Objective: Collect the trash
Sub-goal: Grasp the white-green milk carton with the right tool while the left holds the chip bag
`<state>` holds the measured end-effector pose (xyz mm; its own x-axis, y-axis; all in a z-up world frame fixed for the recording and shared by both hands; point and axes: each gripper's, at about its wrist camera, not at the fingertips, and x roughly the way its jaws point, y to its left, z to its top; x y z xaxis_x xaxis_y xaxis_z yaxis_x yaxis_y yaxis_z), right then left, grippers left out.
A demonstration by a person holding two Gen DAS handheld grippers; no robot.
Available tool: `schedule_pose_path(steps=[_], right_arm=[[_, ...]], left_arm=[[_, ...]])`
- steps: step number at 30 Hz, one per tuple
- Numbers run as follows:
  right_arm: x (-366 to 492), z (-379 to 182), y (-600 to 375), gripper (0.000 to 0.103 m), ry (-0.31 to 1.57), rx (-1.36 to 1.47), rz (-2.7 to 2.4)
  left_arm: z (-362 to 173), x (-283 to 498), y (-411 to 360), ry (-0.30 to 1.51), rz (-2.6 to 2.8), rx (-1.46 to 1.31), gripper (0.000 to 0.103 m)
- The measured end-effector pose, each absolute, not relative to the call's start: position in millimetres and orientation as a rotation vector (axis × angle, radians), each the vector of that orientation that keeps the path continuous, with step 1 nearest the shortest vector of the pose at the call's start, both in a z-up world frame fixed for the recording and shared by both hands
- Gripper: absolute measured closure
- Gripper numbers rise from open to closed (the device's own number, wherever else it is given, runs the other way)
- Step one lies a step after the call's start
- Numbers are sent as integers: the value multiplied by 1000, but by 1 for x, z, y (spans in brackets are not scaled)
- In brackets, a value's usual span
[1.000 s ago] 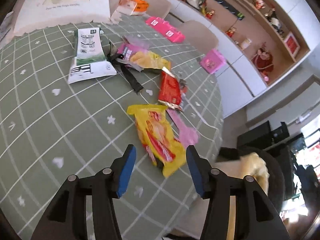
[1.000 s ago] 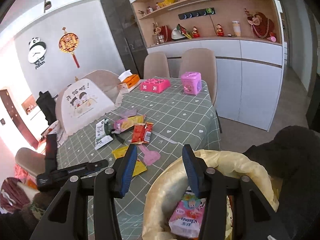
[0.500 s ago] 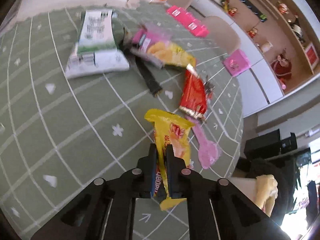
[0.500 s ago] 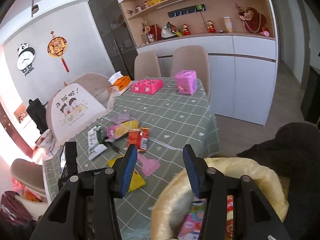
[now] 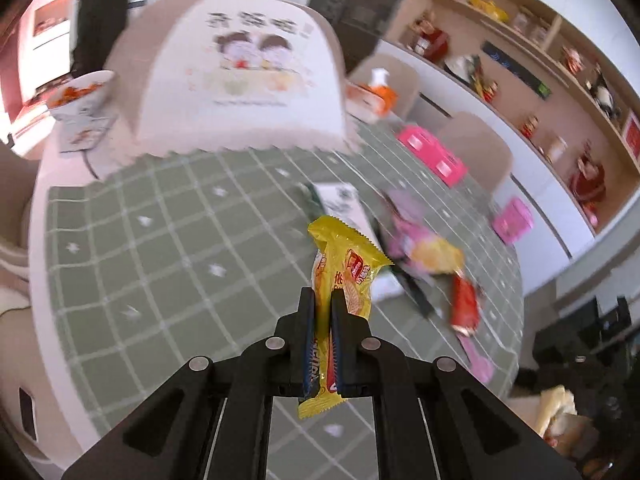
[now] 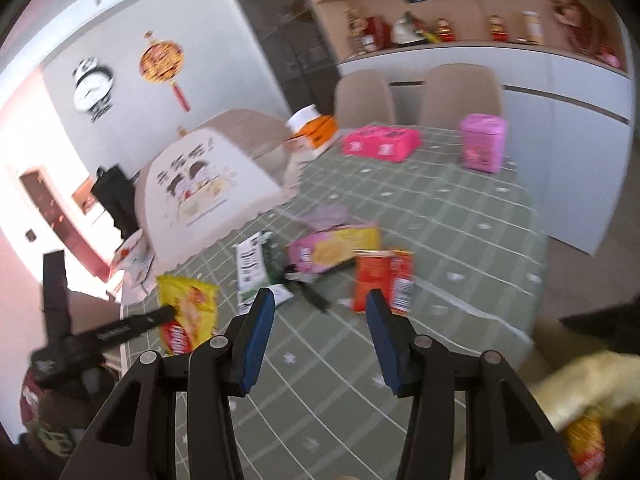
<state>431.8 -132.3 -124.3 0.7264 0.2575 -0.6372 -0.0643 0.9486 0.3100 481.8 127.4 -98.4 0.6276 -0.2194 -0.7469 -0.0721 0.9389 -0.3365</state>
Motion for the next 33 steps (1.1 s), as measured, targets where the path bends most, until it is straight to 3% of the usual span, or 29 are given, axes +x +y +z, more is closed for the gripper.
schedule_pose_path(steps=[6, 19, 27, 33], right_arm=[[494, -153, -65, 57, 786, 116, 315], [601, -218, 12, 57, 888, -66, 360], [626, -248, 27, 51, 942, -93, 350], [617, -236, 24, 53, 919, -70, 331]], left_arm=[[-108, 492, 180, 901, -34, -428, 95], [-136, 516, 210, 929, -15, -405, 95], [-140, 523, 219, 929, -4, -393, 95], [-139, 523, 215, 936, -19, -393, 95]])
